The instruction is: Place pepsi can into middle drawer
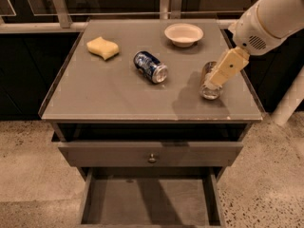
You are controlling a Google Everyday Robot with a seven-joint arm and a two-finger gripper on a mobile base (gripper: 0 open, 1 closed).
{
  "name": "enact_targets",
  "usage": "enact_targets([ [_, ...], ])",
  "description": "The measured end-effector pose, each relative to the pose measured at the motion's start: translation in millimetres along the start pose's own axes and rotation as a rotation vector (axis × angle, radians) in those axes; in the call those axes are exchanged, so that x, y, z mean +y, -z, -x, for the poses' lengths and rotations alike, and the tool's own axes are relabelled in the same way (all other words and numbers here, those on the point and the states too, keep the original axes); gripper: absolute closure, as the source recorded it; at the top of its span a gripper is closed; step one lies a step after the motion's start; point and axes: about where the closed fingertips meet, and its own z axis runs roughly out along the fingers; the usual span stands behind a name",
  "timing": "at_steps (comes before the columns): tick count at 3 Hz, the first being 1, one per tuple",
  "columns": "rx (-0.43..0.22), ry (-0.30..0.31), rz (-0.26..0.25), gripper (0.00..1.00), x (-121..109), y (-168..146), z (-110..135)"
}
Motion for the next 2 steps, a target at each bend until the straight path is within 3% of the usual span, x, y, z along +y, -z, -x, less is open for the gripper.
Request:
enact_targets([
  [1, -0.083, -0.097, -0.018, 0.0, -6, -25, -4],
  [2, -0.196, -0.128, -0.026, 0.0, -17, -67, 17],
])
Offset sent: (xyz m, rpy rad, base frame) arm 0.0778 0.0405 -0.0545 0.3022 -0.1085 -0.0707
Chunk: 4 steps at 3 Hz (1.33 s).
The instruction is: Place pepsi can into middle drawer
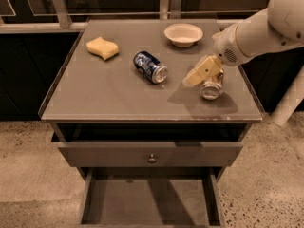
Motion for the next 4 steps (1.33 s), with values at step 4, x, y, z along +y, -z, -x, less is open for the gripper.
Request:
enact_targets([
  [4, -0.125, -0.098, 0.074, 0.0, 14, -73, 14],
])
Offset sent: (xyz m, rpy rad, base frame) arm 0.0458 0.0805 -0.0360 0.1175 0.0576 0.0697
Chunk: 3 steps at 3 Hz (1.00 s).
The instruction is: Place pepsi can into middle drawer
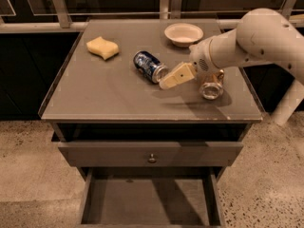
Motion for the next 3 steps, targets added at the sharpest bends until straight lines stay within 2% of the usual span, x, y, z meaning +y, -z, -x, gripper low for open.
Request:
enact_targets([
  [1, -0.042, -0.034, 0.085, 0.0, 19, -35, 0],
  [2, -0.07, -0.038, 0.132, 0.0, 34, -58, 5],
  [3, -0.083, 0.003, 0.14, 0.0, 46, -74, 15],
])
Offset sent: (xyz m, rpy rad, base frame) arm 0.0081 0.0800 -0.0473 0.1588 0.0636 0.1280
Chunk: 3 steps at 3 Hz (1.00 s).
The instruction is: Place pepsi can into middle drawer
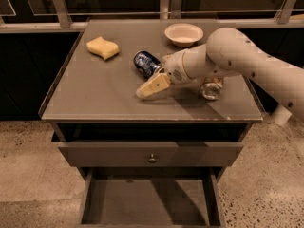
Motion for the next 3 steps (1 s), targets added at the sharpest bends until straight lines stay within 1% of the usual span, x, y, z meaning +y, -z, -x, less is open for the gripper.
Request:
enact_targets([
  [1, 0.0, 0.0, 0.0, 0.19, 0.0, -0.2, 0.1],
  [3, 0.0, 0.0, 0.0, 0.65, 0.0, -0.2, 0.1],
])
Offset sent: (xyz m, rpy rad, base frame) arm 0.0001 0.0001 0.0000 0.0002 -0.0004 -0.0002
